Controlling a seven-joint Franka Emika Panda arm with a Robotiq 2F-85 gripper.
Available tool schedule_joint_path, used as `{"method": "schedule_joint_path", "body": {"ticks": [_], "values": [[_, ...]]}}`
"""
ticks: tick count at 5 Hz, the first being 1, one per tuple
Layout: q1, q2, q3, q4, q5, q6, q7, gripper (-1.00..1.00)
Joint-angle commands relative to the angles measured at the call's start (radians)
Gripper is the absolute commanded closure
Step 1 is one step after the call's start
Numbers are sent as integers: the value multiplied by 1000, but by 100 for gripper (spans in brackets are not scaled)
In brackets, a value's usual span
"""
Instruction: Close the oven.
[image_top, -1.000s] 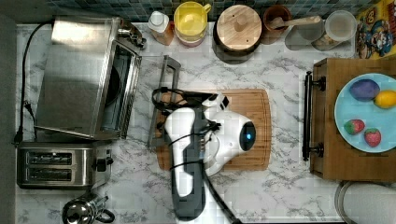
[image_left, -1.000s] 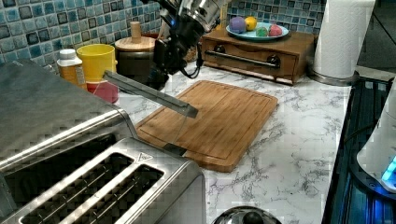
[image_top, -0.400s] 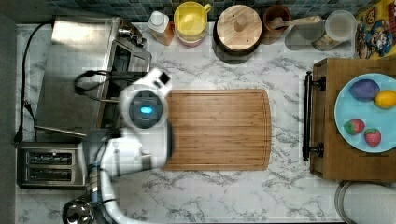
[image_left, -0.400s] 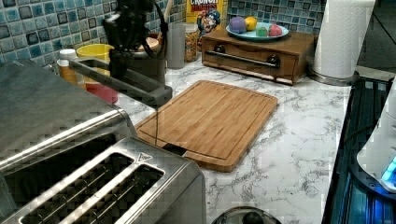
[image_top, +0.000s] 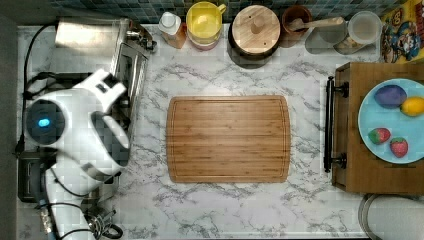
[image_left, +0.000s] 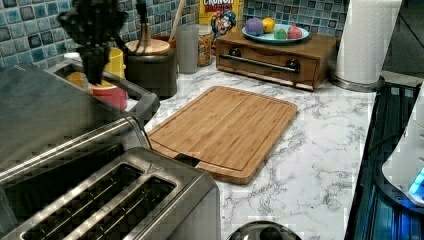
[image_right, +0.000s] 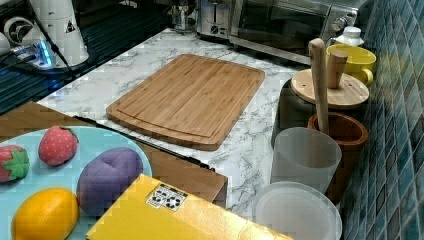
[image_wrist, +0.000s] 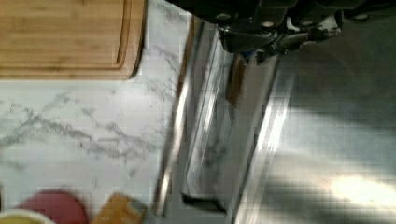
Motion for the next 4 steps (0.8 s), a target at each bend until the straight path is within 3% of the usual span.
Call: {"method": "schedule_joint_path", "body": {"ticks": [1,2,4], "values": [[33,-112,-56,101,-9,-11,70,100],[-33,-217,-21,32,110,24,-10,100],[-33,-217,-21,32,110,24,-10,100]]}}
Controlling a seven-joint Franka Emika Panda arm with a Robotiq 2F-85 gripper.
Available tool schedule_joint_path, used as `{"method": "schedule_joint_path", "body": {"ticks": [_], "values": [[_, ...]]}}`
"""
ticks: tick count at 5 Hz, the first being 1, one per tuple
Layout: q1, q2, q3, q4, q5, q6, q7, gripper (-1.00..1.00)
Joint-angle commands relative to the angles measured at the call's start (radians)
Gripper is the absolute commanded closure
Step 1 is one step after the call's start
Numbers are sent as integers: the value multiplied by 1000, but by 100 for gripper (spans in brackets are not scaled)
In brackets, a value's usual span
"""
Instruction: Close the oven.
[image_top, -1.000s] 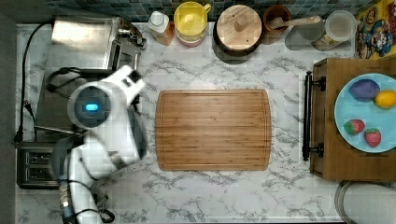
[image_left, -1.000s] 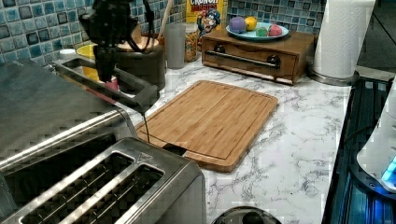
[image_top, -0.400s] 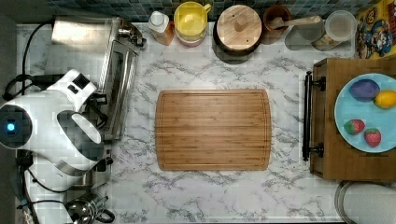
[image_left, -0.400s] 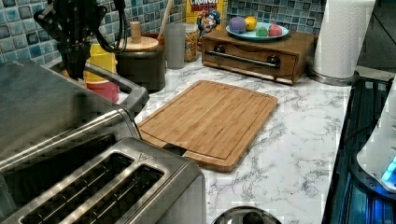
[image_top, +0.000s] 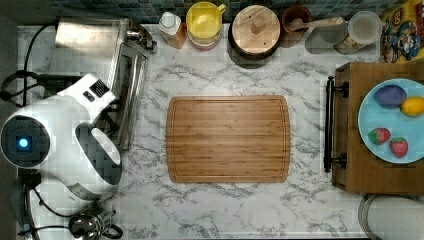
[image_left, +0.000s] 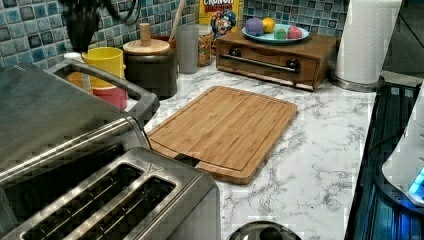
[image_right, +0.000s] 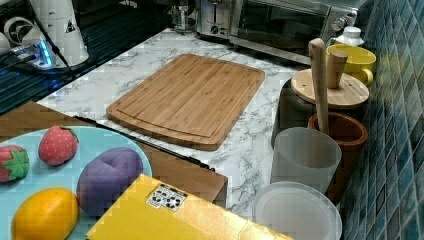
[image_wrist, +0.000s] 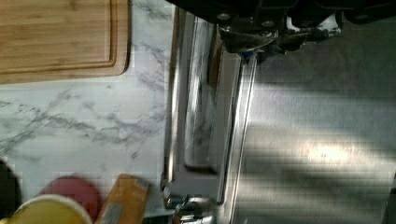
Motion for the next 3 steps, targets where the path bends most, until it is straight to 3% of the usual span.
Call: {"method": "schedule_joint_path", "body": {"ticks": [1,3], "values": [[-39,-87,1,48,39,38,-55,100],[-33,-87,-5,48,39,38,-55,100]]}}
